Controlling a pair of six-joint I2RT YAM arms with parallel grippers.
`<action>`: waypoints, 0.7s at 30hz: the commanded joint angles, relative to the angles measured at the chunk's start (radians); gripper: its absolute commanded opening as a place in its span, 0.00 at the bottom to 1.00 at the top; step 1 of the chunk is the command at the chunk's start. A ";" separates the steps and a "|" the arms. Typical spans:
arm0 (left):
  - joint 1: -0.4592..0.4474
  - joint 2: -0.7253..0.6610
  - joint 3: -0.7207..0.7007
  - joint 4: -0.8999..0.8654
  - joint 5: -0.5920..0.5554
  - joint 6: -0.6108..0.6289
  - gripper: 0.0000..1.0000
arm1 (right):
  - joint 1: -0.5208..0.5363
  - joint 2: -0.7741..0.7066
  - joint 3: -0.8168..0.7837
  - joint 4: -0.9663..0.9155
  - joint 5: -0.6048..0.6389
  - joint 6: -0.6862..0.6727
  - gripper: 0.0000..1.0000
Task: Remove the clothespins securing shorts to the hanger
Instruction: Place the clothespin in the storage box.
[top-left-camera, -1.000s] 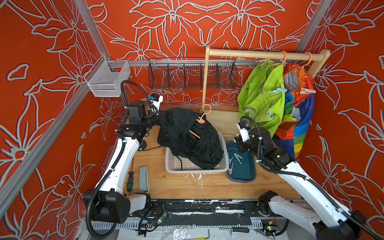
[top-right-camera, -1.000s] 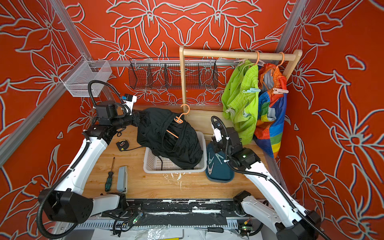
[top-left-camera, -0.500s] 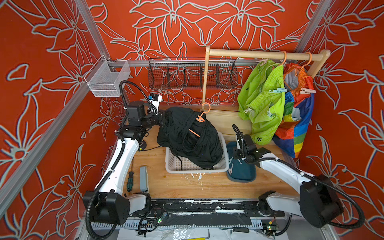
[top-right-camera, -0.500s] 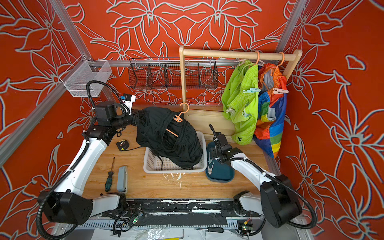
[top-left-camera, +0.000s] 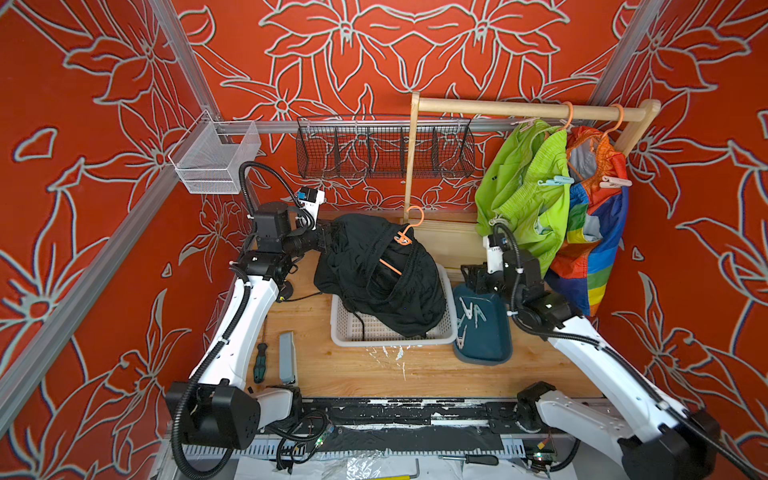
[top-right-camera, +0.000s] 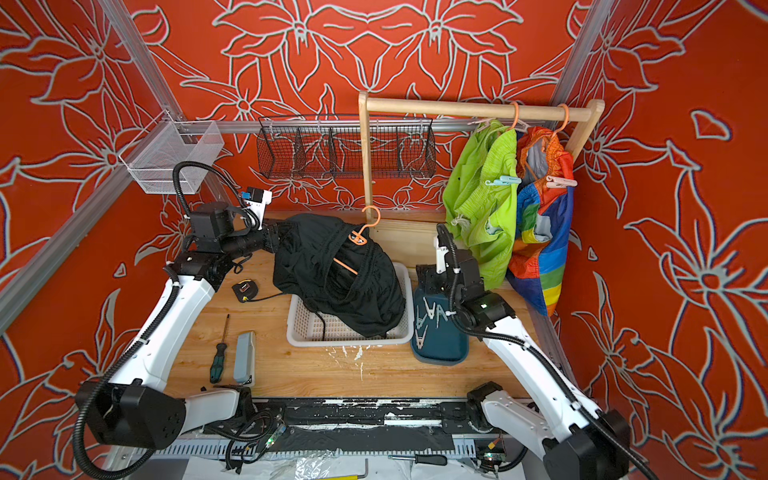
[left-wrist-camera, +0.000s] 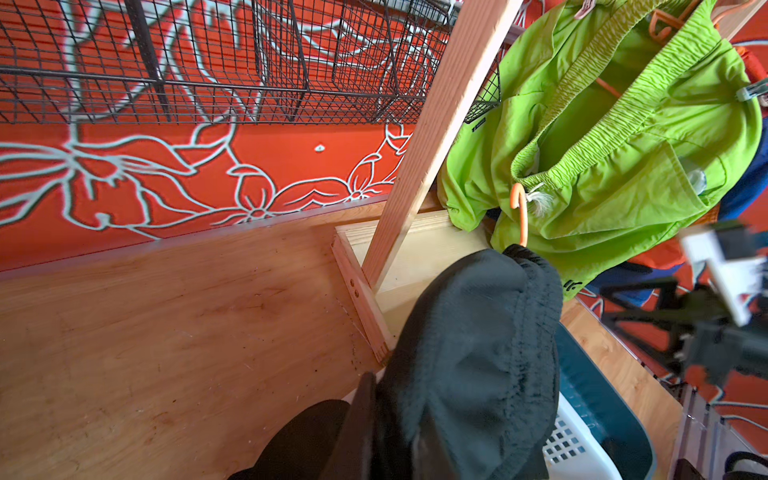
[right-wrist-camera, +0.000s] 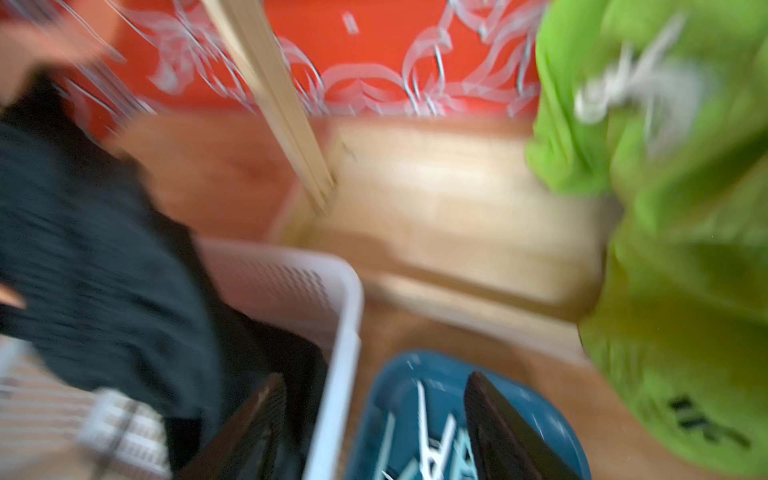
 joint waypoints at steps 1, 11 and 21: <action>0.006 -0.014 0.005 0.080 0.057 -0.024 0.00 | -0.003 0.033 0.082 0.097 -0.173 0.048 0.71; 0.006 -0.021 -0.009 0.108 0.088 -0.036 0.00 | -0.002 0.256 0.200 0.381 -0.383 0.252 0.72; 0.006 -0.028 -0.014 0.108 0.095 -0.030 0.00 | -0.003 0.411 0.229 0.574 -0.437 0.379 0.71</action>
